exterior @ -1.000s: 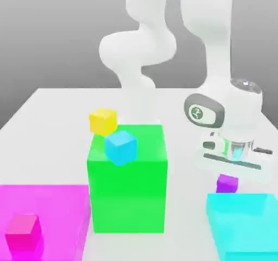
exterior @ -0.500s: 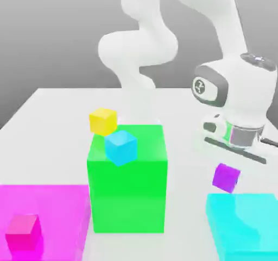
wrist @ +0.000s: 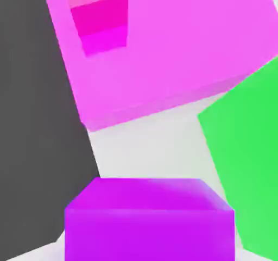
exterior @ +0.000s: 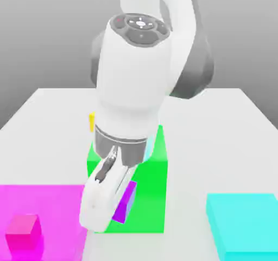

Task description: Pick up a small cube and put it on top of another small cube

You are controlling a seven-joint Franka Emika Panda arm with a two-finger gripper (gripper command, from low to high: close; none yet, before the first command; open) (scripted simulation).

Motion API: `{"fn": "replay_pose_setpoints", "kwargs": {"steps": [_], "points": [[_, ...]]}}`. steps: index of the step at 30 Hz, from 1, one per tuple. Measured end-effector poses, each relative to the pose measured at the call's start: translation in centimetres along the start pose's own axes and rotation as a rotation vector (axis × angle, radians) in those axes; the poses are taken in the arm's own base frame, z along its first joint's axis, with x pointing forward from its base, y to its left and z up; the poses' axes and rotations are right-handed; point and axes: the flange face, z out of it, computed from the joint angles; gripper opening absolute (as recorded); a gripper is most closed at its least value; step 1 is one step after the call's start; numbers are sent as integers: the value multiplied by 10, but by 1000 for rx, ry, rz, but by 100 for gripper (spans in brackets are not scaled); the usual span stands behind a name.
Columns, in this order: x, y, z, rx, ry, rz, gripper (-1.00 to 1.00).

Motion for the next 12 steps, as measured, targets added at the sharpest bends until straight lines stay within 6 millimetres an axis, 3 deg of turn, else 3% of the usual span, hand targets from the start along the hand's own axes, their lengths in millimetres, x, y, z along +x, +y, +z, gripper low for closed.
{"fn": "replay_pose_setpoints", "kwargs": {"steps": [2,4,6,7,12], "points": [[20,-48,2,-34,-31,175,-100],[42,-90,19,-75,-72,343,-100],[48,-103,49,-89,-88,405,-100],[49,-105,64,-91,-89,417,100],[49,-105,64,-91,-89,417,100]]}}
